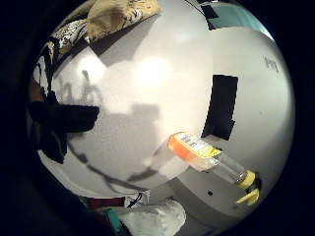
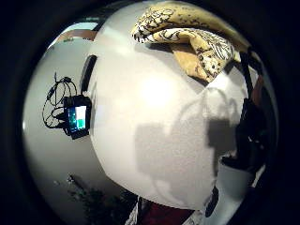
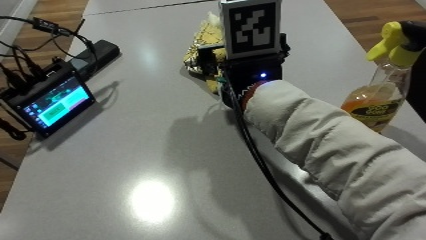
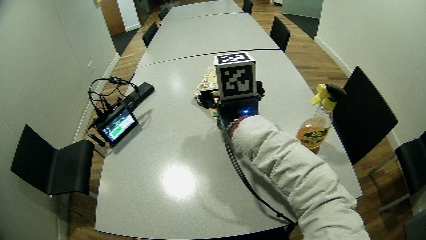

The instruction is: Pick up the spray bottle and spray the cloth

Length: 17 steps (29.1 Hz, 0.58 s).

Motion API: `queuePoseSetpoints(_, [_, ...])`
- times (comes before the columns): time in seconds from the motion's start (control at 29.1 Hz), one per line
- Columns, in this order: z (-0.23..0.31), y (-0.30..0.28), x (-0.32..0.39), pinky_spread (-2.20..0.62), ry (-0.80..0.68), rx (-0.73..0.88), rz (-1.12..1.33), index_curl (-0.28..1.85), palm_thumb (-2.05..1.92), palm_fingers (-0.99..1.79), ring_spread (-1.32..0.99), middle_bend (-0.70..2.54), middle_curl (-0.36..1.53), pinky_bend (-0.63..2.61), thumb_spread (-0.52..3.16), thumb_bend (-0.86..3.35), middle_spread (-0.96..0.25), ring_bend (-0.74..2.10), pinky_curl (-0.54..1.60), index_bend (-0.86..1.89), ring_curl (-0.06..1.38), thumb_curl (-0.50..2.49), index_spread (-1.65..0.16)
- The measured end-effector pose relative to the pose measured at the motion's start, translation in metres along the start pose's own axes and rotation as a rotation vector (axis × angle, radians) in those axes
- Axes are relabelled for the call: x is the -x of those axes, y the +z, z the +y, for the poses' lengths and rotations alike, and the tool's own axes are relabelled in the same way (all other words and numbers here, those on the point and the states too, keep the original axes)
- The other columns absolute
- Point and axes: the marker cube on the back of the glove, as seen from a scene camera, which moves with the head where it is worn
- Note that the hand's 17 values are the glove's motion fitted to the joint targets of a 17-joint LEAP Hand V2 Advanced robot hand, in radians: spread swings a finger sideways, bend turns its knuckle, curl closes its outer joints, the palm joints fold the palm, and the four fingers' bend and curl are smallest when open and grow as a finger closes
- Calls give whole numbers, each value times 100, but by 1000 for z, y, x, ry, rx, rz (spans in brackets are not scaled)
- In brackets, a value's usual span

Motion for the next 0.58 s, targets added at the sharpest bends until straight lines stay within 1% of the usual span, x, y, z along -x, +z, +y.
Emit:
queuePoseSetpoints(0.07, [1, 0, 0, -13, 0, 2, 3, 12, 71, 150, -7, 46, 15, 62, 10, 64, -4, 60, 14, 29, 14, 9, -10])
queuePoseSetpoints(0.17, [1, 0, 2, -15, 0, 4, 10, 20, 84, 143, -9, 51, 21, 68, 15, 83, -5, 66, 23, 32, 23, 14, -12])
queuePoseSetpoints(0.41, [-4, -1, 16, -19, -32, 4, 29, 29, 91, 134, -11, 58, 30, 74, 25, 111, -6, 72, 33, 36, 33, 22, -14])
queuePoseSetpoints(0.48, [4, -2, 22, -20, -42, 11, 36, 31, 90, 133, -11, 59, 32, 75, 27, 117, -6, 72, 35, 36, 35, 24, -15])
queuePoseSetpoints(0.58, [36, -7, 28, -20, -52, -10, 35, 33, 88, 130, -11, 60, 34, 76, 31, 125, -6, 73, 37, 36, 37, 26, -15])
